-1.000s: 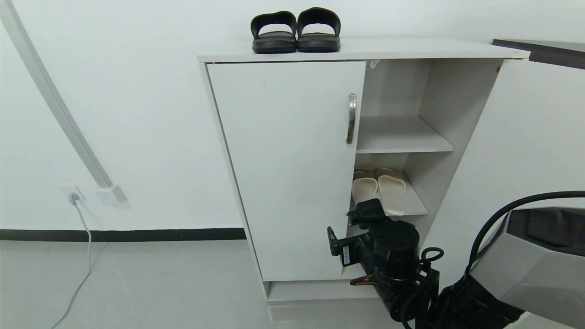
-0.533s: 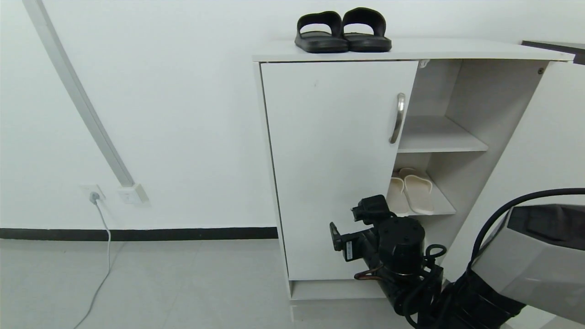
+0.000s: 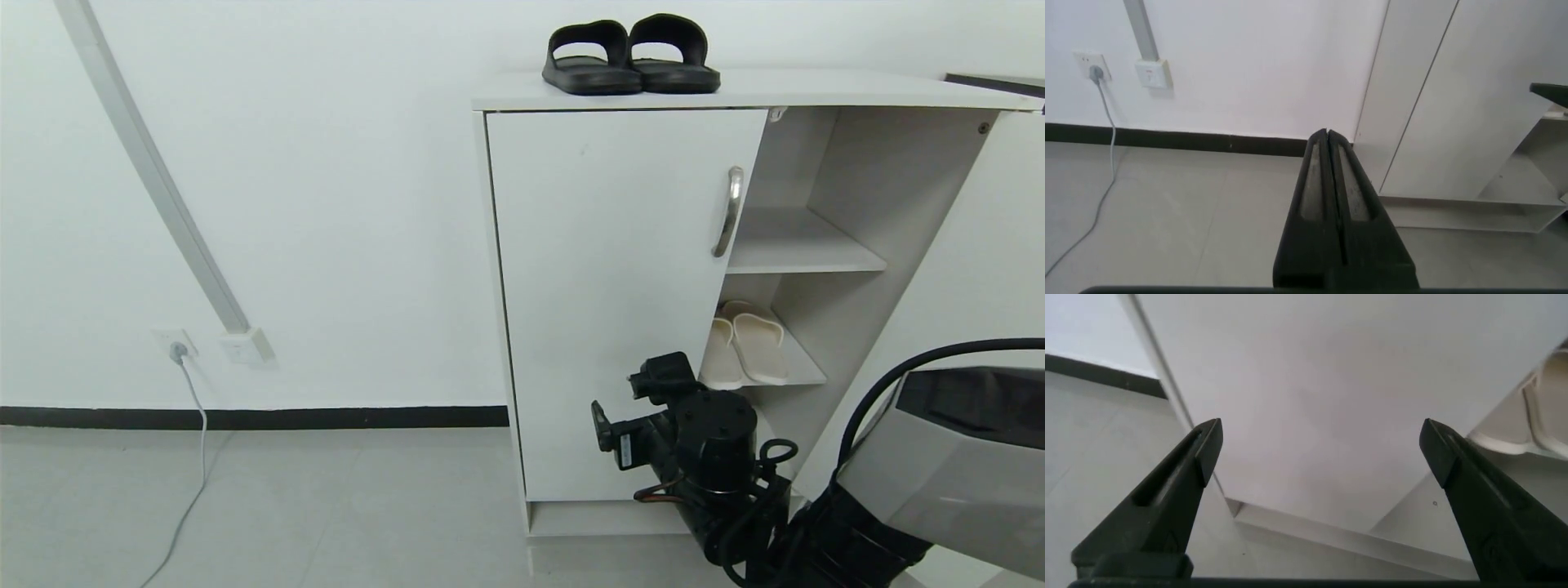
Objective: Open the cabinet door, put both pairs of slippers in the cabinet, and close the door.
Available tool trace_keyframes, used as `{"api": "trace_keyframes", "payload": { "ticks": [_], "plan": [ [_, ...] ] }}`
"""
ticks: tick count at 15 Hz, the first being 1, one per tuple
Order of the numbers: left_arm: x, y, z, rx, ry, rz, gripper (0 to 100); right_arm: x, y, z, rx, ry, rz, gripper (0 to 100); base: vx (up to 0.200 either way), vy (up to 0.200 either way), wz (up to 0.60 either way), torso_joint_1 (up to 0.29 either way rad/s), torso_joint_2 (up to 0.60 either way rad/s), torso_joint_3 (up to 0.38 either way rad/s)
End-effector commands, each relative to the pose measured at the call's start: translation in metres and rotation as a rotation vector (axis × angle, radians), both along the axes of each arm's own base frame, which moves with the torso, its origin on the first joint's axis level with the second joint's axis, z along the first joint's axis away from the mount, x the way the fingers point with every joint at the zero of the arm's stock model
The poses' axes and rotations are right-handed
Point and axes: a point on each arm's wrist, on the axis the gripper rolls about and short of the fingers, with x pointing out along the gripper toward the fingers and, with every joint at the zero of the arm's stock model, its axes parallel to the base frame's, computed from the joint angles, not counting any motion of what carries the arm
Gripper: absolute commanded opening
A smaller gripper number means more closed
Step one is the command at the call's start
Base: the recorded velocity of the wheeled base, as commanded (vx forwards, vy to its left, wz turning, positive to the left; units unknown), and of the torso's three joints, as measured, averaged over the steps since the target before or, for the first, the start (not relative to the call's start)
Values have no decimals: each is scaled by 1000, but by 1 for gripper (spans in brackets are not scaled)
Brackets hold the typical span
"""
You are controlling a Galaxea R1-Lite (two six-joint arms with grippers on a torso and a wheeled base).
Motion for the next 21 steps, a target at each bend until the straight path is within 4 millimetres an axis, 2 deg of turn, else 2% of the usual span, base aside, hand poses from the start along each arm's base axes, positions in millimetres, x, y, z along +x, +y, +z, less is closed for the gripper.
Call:
{"api": "trace_keyframes", "payload": {
  "ticks": [1,6,12,21],
  "plan": [
    [0,0,0,0,2,1,0,0,1,-3,-4,4,3,100,0,0,0,0,0,0],
    [0,0,0,0,2,1,0,5,0,-11,-21,17,-3,100,0,0,0,0,-38,-41],
    [0,0,0,0,2,1,0,5,1,-12,-20,16,-3,100,0,0,0,27,-376,-353],
    [0,0,0,0,2,1,0,5,1,-10,-10,1,-3,100,0,0,0,138,-467,-339]
  ]
}}
